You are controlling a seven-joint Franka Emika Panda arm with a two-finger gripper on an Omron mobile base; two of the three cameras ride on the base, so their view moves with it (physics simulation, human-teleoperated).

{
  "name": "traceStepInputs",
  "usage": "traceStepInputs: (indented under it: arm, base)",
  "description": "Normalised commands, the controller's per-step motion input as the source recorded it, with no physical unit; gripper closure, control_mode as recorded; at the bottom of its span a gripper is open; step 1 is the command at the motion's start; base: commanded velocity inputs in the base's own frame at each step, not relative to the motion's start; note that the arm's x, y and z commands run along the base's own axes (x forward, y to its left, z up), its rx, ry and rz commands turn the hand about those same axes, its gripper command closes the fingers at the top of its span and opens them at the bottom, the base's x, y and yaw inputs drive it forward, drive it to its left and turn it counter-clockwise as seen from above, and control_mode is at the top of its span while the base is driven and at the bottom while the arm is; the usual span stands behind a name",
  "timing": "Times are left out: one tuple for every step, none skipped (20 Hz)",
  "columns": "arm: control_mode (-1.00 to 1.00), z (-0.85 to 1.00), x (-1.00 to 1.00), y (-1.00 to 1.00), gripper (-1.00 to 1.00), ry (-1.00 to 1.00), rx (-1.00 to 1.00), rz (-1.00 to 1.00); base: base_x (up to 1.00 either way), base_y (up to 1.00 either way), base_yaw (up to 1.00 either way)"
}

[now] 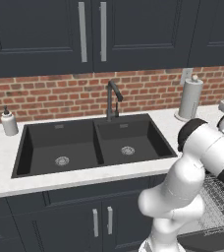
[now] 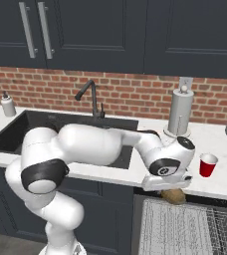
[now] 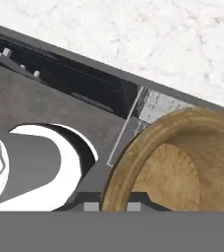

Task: Pick up the cup and bowl from the counter, place them in the dishwasher, and close the dishwasher door.

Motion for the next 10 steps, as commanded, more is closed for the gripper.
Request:
traceStepInputs:
  arm:
    - [-1.0,-0.07,-1.0,-0.8,1.0,-0.13,0.27,0.39]
    - [-1.0,-0.02,-1.0,-0.78,1.0,-0.14,0.26,0.39]
    - [-1.0,0.0,-1.0,-0.75,1.0,-0.15,0.26,0.37]
    - [-1.0,0.0,-1.0,-0.71,1.0,-0.15,0.25,0.35]
    - [-1.0,0.0,-1.0,-0.62,1.0,-0.13,0.25,0.31]
    - [-1.0,0.0,-1.0,-0.44,1.0,-0.06,0.25,0.22]
    - [-1.0,0.0,-0.89,-0.36,1.0,0.0,0.25,0.14]
    - [-1.0,-0.04,-0.73,-0.34,1.0,0.0,0.23,0.12]
    - [-1.0,-0.14,-0.62,-0.39,1.0,0.0,0.23,0.13]
    - [-1.0,-0.34,-0.46,-0.45,1.0,0.0,0.26,0.14]
  base:
    - [0.0,0.0,0.0]
    - [0.0,0.0,0.0]
    - [0.0,0.0,0.0]
    - [0.0,0.0,0.0]
    - [0.0,0.0,0.0]
    - [0.0,0.0,0.0]
    - [0.0,0.0,0.0]
    - [0.0,0.0,0.0]
    - [0.0,0.0,0.0]
    - [0.0,0.0,0.0]
